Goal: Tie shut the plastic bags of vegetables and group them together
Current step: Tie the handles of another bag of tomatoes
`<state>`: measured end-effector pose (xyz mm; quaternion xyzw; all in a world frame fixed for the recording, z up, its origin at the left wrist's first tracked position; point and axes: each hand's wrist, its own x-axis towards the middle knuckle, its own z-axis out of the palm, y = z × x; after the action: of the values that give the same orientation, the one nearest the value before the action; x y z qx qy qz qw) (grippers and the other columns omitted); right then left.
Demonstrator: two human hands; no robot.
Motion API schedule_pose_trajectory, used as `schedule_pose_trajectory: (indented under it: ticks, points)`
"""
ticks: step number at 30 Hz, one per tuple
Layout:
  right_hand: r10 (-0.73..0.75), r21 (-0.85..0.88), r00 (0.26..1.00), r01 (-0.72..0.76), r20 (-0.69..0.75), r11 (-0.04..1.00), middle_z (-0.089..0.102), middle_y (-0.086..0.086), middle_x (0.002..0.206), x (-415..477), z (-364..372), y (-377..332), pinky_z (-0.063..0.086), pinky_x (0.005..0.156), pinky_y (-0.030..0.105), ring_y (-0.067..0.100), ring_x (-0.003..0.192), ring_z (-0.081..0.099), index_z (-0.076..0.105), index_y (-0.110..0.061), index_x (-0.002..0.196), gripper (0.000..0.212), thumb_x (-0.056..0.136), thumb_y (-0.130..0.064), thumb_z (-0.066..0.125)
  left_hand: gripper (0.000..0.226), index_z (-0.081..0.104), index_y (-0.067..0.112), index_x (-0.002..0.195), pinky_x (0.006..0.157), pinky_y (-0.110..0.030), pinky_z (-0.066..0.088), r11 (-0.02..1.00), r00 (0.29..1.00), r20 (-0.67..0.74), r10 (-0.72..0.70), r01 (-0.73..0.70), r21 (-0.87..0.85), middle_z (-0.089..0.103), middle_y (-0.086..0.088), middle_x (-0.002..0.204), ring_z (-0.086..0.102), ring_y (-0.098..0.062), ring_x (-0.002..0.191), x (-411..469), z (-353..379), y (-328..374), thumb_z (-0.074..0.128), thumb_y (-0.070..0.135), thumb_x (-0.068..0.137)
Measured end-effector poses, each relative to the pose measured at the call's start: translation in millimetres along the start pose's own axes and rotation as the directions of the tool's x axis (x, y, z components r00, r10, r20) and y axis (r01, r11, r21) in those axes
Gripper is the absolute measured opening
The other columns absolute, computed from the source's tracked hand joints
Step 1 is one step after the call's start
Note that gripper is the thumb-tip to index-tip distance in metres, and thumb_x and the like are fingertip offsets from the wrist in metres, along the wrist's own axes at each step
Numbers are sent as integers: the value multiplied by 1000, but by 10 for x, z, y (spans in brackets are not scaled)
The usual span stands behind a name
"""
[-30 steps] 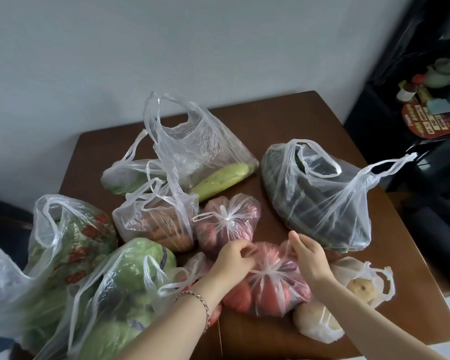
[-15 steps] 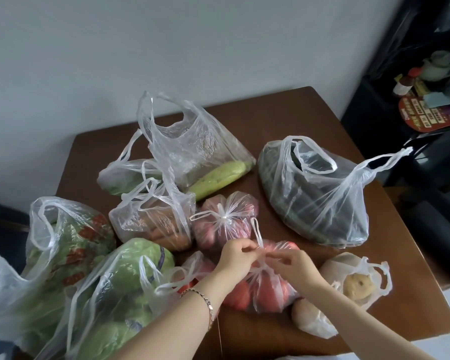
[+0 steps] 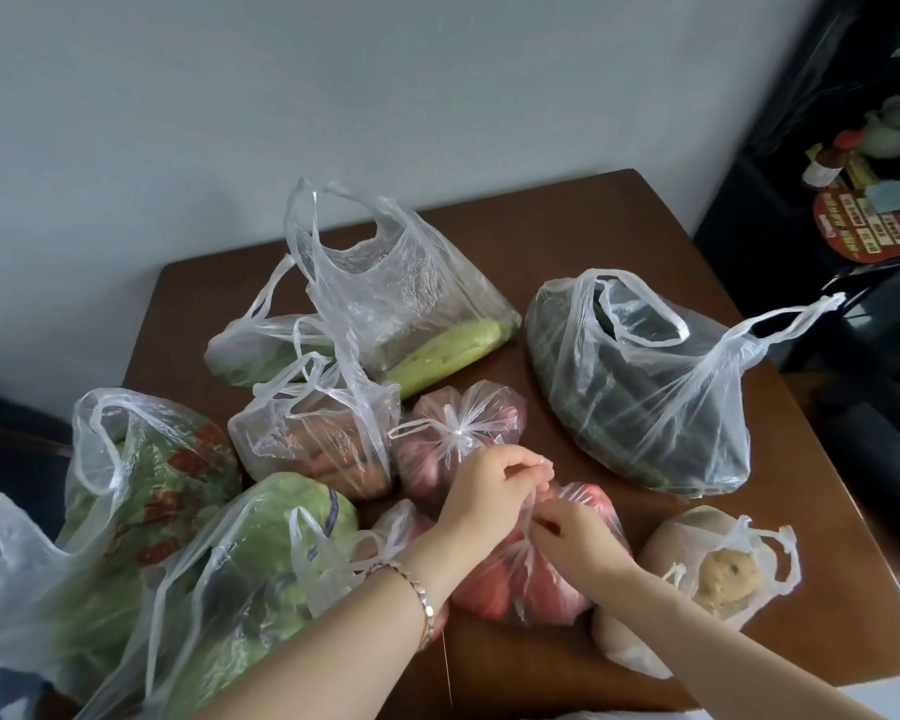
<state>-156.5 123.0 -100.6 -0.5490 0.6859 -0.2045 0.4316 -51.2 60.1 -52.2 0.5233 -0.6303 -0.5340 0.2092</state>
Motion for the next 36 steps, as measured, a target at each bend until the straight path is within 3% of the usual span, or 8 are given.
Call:
schedule_pose_trajectory:
  ticks: [3,6,10,17,22,26,33,36]
  points:
    - [-34,21,999,34,39,999,45,-8,51,-31,-30,87,34,55,16,5,52,45,52,-12,56,29,85,-9,54,10,69,11,74,57,-17,50,983,989,22,-149,151,-105,65,7,52,64,-14,59,119,73,54,66,6,82]
    - [80,213,997,-80,10,974,37,-9,38,-10,-20,104,26,47,16,5,41,33,45,-11,47,44,88,-19,60,18,61,15,68,72,-36,55,936,963,-4,-271,262,-233,67,2,55,69,-32,78,153,118,39,66,5,81]
    - [214,434,977,-196,9,880,37,-6,42,11,-9,113,27,42,11,2,38,31,44,-12,48,43,87,-17,61,25,44,18,89,74,-26,46,961,987,-116,-113,139,240,58,9,76,59,-13,75,-16,40,-120,64,32,84]
    - [337,624,940,-296,56,723,63,4,54,16,-55,130,50,49,13,2,42,56,69,-7,62,20,81,-4,66,17,73,10,98,73,-3,38,911,988,141,64,-116,396,58,3,88,56,-8,82,-120,12,-397,65,16,84]
    - [300,497,952,-233,-57,836,66,1,54,-5,-69,120,49,53,16,6,46,56,70,-13,57,22,78,-9,71,20,69,20,103,89,-28,49,878,981,176,-77,-17,479,69,3,107,63,-14,99,-146,1,-443,59,28,87]
    - [278,468,952,-187,-132,864,64,-4,52,5,-35,100,46,52,14,3,45,54,71,-15,60,21,79,-9,70,26,65,22,111,89,-31,46,853,983,160,-90,-7,523,65,1,115,59,-19,108,-146,58,-377,52,30,90]
    - [390,503,902,-255,-185,826,65,2,60,-18,-2,23,49,53,21,9,49,60,61,-15,75,15,74,-17,76,22,69,12,94,78,-32,46,906,984,122,-129,67,418,66,-5,97,59,-18,85,-156,97,-432,56,30,89]
    - [290,417,936,-188,-198,889,66,0,64,-84,1,32,48,58,20,6,55,60,56,-20,87,20,77,-12,72,23,71,4,90,57,-14,40,946,960,131,-247,209,250,65,-4,71,49,-5,59,-135,82,-406,61,24,88]
